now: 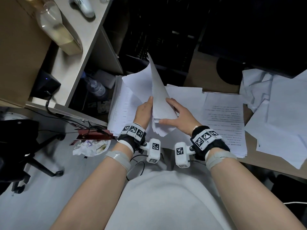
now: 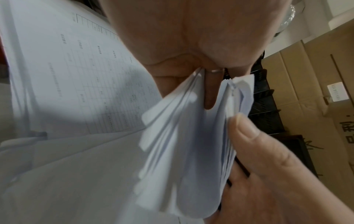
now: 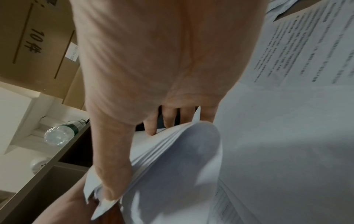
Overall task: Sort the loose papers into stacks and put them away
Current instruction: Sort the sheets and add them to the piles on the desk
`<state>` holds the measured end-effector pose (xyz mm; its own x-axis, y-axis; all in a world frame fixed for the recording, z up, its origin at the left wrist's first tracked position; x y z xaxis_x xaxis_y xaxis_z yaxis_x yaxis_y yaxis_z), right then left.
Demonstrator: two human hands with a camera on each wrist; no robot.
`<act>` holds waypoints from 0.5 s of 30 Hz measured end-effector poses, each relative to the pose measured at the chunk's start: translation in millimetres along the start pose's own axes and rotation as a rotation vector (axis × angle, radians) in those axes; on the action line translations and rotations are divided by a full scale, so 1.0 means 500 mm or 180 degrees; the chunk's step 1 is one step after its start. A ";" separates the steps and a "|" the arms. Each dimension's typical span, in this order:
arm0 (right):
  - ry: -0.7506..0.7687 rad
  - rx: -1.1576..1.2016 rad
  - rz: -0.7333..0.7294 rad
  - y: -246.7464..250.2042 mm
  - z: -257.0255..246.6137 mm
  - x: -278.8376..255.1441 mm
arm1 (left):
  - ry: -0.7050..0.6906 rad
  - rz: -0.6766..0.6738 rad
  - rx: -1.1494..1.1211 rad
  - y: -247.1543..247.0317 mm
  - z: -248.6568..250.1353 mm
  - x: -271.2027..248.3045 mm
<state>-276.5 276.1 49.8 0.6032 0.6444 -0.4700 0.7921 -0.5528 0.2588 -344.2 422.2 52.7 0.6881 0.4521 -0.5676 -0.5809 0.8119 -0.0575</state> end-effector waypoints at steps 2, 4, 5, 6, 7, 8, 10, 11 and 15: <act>0.0045 0.0002 0.0067 0.001 -0.003 -0.002 | -0.0004 -0.0077 -0.0125 0.002 -0.002 -0.001; 0.0093 0.0034 0.0104 0.000 -0.006 -0.005 | -0.0012 -0.0112 -0.0195 0.002 0.000 -0.007; 0.0093 0.0073 0.0119 0.000 -0.007 -0.006 | -0.0038 -0.0116 -0.0206 0.003 0.000 -0.009; 0.0095 0.0147 0.0143 0.001 -0.008 -0.007 | -0.0061 -0.0113 -0.0211 0.004 0.002 -0.014; 0.0094 0.0244 0.0161 0.002 -0.009 -0.009 | -0.0072 -0.0116 -0.0216 0.005 0.002 -0.017; 0.0084 0.0348 0.0166 0.002 -0.007 -0.011 | -0.0077 -0.0115 -0.0221 0.005 0.002 -0.020; 0.0040 0.0513 0.0160 0.002 -0.002 -0.013 | -0.0128 -0.0128 -0.0144 0.005 -0.002 -0.025; 0.0018 0.0573 0.0162 0.003 0.000 -0.015 | -0.0150 -0.0126 -0.0096 0.006 -0.003 -0.027; -0.0025 0.0790 0.0186 0.005 0.000 -0.025 | -0.0228 -0.0004 0.0303 0.005 -0.016 -0.027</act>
<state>-282.3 266.6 56.3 0.6458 0.6039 -0.4672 0.7082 -0.7024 0.0711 -358.7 415.3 53.5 0.7200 0.4736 -0.5072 -0.5386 0.8423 0.0219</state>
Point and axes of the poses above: each hand's wrist, its own x-axis towards the middle knuckle, its own y-axis out of the back of the hand, z = x × y, the point moved 4 cm from there along x, towards the middle knuckle, and after that the axes turned 5 degrees about -x, right-handed, at the moved point
